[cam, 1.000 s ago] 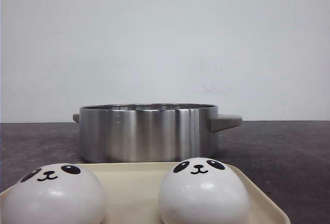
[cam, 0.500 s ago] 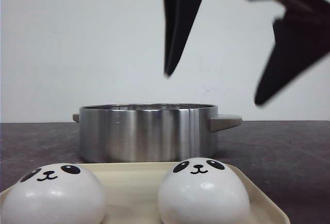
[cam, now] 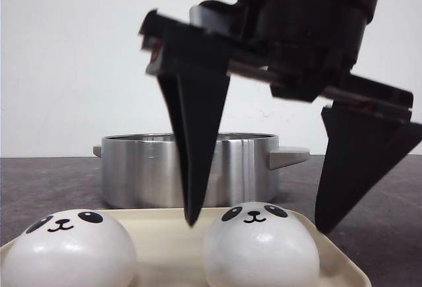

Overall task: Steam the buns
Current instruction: 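Lower the right gripper onto the nearer bun on its side and grasp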

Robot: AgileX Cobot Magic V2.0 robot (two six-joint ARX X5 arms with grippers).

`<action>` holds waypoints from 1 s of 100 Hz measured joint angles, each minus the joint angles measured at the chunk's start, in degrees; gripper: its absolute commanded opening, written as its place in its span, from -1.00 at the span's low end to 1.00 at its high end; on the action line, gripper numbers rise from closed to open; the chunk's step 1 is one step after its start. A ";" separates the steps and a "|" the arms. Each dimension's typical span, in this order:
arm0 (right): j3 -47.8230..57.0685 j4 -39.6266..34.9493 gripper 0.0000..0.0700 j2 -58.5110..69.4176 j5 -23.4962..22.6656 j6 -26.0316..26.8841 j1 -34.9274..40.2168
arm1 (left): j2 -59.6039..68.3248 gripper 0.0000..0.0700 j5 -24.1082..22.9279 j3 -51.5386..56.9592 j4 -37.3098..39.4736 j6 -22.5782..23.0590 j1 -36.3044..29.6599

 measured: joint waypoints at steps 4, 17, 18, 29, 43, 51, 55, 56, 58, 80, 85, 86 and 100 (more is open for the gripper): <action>0.00 0.00 0.43 0.57 0.00 0.09 0.20 | 0.09 0.58 0.00 0.00 -0.24 0.00 0.00; 0.00 0.20 0.31 2.21 0.00 0.11 0.33 | 0.52 0.58 0.00 -0.07 -0.79 0.00 0.00; 0.00 0.28 0.31 2.29 0.00 0.11 0.33 | 0.52 0.58 0.00 -0.07 -0.83 0.00 0.00; 0.00 1.03 0.31 3.32 0.31 0.11 0.31 | 0.35 0.58 0.00 -0.07 -0.85 0.00 0.00; 0.00 2.91 0.31 3.63 0.57 0.13 0.31 | 0.26 0.58 0.00 -0.07 -0.85 0.22 0.00; 0.00 4.11 0.30 3.63 0.61 0.13 0.28 | 0.24 0.58 0.00 -0.07 -0.85 0.37 0.00; 0.00 4.35 0.30 3.63 0.61 0.13 0.13 | 0.24 0.58 0.00 -0.07 -0.85 0.37 0.00; 0.00 4.39 0.30 3.63 0.61 0.13 0.07 | 0.24 0.58 0.00 -0.07 -0.85 0.37 0.00; 0.00 4.44 0.28 3.63 0.63 0.13 -0.09 | 0.24 0.58 0.00 -0.07 -0.85 0.37 0.00; 0.00 5.09 0.16 4.59 1.55 0.13 -1.11 | 0.31 0.58 0.00 -0.07 -0.83 0.39 0.00; 0.00 5.18 0.15 4.87 1.51 0.13 -1.33 | 0.35 0.58 0.00 -0.07 -0.83 0.37 0.00; 0.00 5.20 0.14 4.94 1.51 0.11 -1.42 | 0.35 0.58 0.00 -0.07 -0.83 0.37 0.00; 0.28 5.38 -0.05 6.38 1.20 0.04 -1.95 | 0.35 0.58 0.00 -0.07 -0.83 0.39 0.00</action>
